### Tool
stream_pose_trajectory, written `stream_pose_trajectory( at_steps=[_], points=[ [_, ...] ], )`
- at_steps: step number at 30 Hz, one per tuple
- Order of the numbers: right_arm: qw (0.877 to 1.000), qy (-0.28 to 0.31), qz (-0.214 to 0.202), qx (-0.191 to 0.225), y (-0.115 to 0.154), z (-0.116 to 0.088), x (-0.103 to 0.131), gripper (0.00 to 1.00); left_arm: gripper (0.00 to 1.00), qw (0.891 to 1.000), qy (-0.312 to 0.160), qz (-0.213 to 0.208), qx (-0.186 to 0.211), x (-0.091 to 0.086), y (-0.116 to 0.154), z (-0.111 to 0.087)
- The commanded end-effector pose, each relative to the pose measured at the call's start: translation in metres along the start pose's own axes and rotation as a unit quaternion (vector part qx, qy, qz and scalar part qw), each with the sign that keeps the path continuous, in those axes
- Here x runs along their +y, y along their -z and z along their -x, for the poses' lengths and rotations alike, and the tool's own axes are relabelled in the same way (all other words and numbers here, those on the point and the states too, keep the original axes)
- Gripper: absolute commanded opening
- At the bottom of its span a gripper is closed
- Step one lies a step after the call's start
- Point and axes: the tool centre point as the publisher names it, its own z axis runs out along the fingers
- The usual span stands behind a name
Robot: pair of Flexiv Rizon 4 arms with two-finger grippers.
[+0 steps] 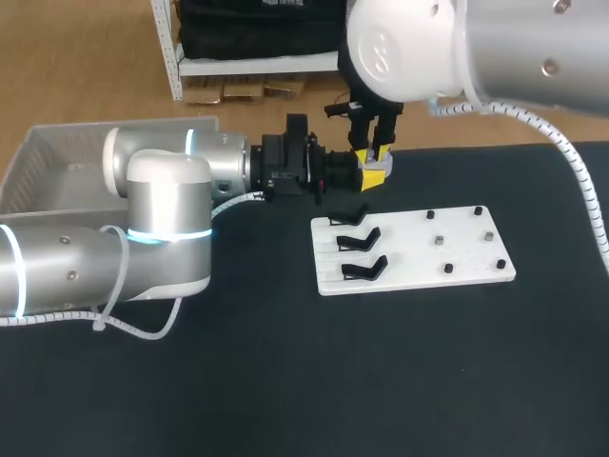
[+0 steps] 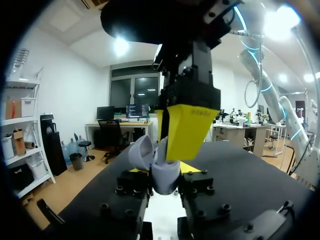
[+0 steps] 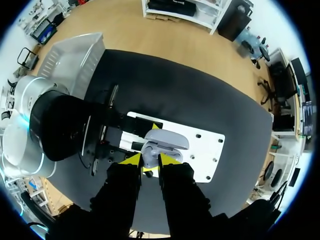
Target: Pick up each earbud case from the left stands, insert the matching earbuds, close the lid, and place the case in the box.
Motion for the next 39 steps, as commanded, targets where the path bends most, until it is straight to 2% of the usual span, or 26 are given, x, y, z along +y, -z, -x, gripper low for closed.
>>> stream_pose_trajectory(
  at_steps=[1, 12, 13, 14, 16, 18, 27, 39],
  points=[
    [1.0, 0.001, -0.002, 0.005, -0.0038, 0.0021, 0.0004, 0.0, 0.0, 1.0, 0.0, -0.002, 0.001, 0.0022, -0.0001, 0.0016],
    [1.0, 0.008, -0.01, 0.008, -0.0041, 0.0067, 0.002, 0.0, 0.0, 1.0, 0.0, -0.002, 0.001, 0.0022, -0.0001, 0.0016],
    [1.0, 0.009, -0.01, 0.008, -0.004, 0.0068, 0.0019, 0.03, 0.0, 1.0, 0.0, -0.002, 0.001, 0.0022, -0.0001, 0.0016],
    [1.0, 0.01, -0.01, 0.008, -0.0039, 0.0069, 0.0019, 0.13, 0.0, 1.0, 0.0, -0.002, 0.001, 0.0022, -0.0001, 0.0016],
    [1.0, 0.011, -0.012, 0.007, -0.0028, 0.0068, 0.0023, 0.24, 0.0, 1.0, 0.0, -0.002, 0.001, 0.0022, -0.0001, 0.0016],
    [1.0, 0.012, -0.013, 0.007, -0.0011, 0.0061, 0.0033, 0.29, 0.0, 1.0, 0.0, -0.002, 0.001, 0.0022, -0.0001, 0.0016],
    [1.0, 0.015, -0.013, 0.002, 0.0043, 0.005, 0.0058, 0.34, 0.0, 1.0, 0.0, -0.002, 0.001, 0.0022, -0.0001, 0.0016],
    [1.0, 0.016, -0.012, 0.006, 0.0029, 0.003, 0.0072, 0.35, 0.0, 1.0, 0.0, -0.002, 0.001, 0.0022, -0.0001, 0.0016]
  ],
)
